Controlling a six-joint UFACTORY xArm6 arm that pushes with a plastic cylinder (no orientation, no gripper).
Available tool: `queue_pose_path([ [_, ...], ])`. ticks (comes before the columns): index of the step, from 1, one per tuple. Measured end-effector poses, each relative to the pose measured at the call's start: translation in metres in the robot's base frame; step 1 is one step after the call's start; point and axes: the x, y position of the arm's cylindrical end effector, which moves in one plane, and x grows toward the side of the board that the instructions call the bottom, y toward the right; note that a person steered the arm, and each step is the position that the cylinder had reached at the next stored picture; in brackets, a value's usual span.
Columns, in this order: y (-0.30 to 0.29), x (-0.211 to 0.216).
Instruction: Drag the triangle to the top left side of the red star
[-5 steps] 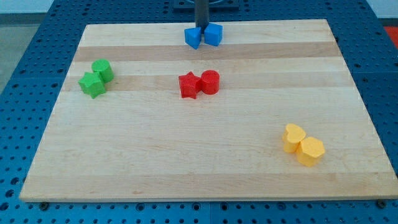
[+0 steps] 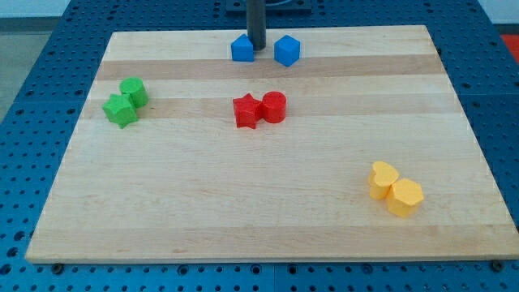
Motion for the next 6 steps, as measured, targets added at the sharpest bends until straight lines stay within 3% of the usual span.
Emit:
queue_pose_path([
  [3, -0.045, 0.000],
  [6, -0.056, 0.042],
])
